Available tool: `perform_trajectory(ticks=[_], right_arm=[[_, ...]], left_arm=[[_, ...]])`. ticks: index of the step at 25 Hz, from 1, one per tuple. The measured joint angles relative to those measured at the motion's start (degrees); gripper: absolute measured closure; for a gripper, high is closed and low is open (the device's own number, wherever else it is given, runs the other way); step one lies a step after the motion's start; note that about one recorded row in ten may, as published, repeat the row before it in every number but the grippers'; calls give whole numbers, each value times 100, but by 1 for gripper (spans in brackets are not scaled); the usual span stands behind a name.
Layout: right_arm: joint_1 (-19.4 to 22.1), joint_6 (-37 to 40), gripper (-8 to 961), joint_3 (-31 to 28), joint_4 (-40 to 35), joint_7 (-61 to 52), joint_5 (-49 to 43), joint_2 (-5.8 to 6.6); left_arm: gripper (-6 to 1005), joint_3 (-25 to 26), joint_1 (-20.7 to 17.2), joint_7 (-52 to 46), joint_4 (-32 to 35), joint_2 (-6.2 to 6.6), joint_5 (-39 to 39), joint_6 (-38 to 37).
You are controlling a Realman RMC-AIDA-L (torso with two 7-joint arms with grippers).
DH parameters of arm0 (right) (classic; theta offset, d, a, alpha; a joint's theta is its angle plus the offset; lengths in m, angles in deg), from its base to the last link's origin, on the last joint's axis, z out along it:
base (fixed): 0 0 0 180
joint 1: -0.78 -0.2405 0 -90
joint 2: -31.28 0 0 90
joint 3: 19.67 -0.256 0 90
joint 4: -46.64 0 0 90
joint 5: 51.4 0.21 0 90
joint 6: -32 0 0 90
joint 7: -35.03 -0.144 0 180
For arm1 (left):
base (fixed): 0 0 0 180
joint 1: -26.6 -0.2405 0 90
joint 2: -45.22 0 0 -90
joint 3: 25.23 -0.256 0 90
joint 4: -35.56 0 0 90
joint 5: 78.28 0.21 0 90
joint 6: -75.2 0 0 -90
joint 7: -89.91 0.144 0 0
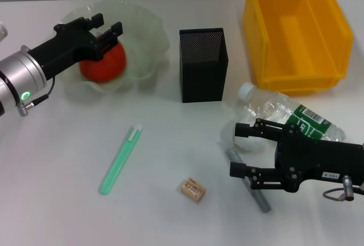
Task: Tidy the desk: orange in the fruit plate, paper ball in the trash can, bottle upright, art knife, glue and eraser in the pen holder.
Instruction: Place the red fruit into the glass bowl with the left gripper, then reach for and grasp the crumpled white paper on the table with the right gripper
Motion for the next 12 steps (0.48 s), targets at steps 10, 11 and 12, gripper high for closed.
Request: perform_trajectory(ticks=[10, 11, 12], right_arm=[[23, 0, 124, 0, 0, 0, 0, 0], [28, 0, 124, 0, 1, 0, 0, 0], [37, 1, 124, 0, 0, 0, 0, 0]], left_arm=[[505, 16, -38, -44, -4, 7, -100, -696], [505, 25, -47, -67, -4, 9, -102, -839], [505, 32, -67, -97, -3, 12, -118, -1098]])
